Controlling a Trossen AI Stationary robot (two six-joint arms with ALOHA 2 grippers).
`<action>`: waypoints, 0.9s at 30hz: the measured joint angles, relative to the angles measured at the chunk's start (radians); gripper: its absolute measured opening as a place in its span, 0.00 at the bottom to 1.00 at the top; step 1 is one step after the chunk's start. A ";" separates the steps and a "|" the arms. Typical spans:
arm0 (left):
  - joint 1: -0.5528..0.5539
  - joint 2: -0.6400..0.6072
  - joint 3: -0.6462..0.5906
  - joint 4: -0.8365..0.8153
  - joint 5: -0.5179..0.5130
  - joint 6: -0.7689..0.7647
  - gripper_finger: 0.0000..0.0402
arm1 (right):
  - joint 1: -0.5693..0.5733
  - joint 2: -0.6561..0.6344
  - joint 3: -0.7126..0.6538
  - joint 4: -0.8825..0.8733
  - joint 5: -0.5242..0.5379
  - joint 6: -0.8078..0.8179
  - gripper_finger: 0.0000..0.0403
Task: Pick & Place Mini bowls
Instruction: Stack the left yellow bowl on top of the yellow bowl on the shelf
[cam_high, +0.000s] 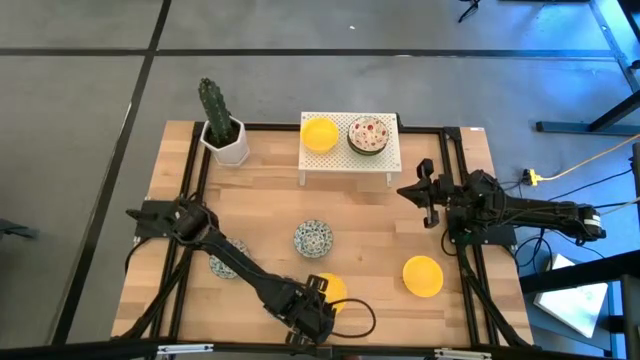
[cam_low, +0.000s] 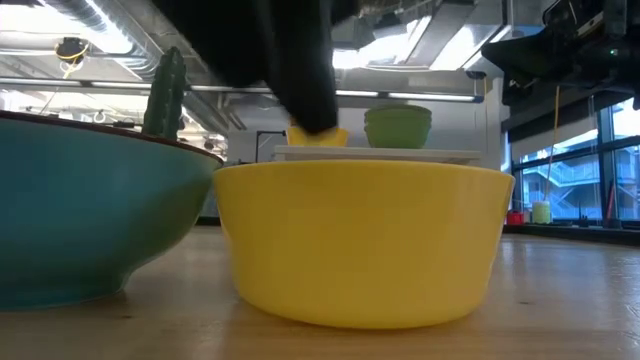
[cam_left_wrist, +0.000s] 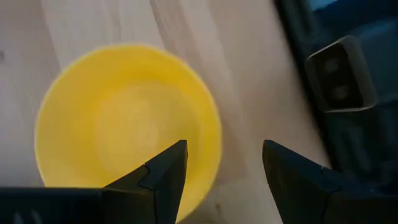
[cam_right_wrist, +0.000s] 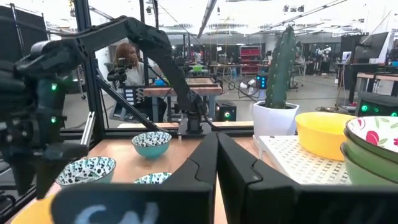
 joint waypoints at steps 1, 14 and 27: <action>0.001 0.011 0.000 -0.005 -0.004 0.008 0.51 | 0.000 0.000 0.000 0.000 0.000 0.000 0.03; 0.013 0.077 0.000 0.003 -0.018 0.097 0.48 | 0.000 0.000 0.000 0.000 0.000 0.003 0.03; 0.013 0.077 0.012 0.017 -0.009 0.262 0.02 | 0.000 0.000 0.000 0.000 0.000 -0.001 0.03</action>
